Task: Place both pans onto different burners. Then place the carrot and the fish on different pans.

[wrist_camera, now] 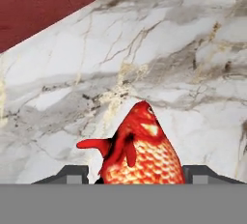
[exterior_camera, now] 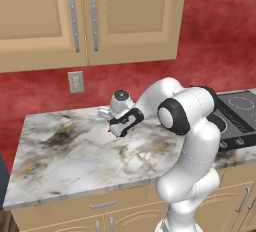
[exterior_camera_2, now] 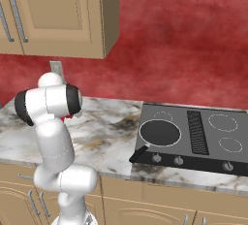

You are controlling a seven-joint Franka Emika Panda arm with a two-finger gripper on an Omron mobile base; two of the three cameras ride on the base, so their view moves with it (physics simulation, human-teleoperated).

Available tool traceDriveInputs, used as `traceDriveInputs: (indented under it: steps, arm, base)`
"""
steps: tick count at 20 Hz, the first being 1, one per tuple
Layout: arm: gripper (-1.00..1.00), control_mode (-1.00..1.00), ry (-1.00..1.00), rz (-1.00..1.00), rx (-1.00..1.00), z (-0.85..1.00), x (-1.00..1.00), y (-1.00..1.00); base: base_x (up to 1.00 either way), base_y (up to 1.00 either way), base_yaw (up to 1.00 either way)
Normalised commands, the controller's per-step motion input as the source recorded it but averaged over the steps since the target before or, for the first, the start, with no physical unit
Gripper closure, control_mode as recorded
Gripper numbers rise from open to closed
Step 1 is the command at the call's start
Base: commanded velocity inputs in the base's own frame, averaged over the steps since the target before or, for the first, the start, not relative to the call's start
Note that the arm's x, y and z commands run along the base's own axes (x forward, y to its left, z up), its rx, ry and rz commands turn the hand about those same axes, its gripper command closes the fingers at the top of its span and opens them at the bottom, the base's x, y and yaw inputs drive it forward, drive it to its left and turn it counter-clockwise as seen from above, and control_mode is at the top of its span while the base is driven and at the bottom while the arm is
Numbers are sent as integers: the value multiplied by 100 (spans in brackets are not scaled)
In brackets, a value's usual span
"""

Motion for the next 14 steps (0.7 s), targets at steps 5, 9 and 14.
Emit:
traceDriveInputs:
  steps: [5,9,14]
  arm:
    - [100,-100,-8,0,11,69,-47,-18]
    - [100,-100,-4,0,8,68,-54,-18]
    - [100,-100,0,0,7,74,-62,-29]
  base:
    - [0,0,0]
    - [0,0,0]
    - [0,0,0]
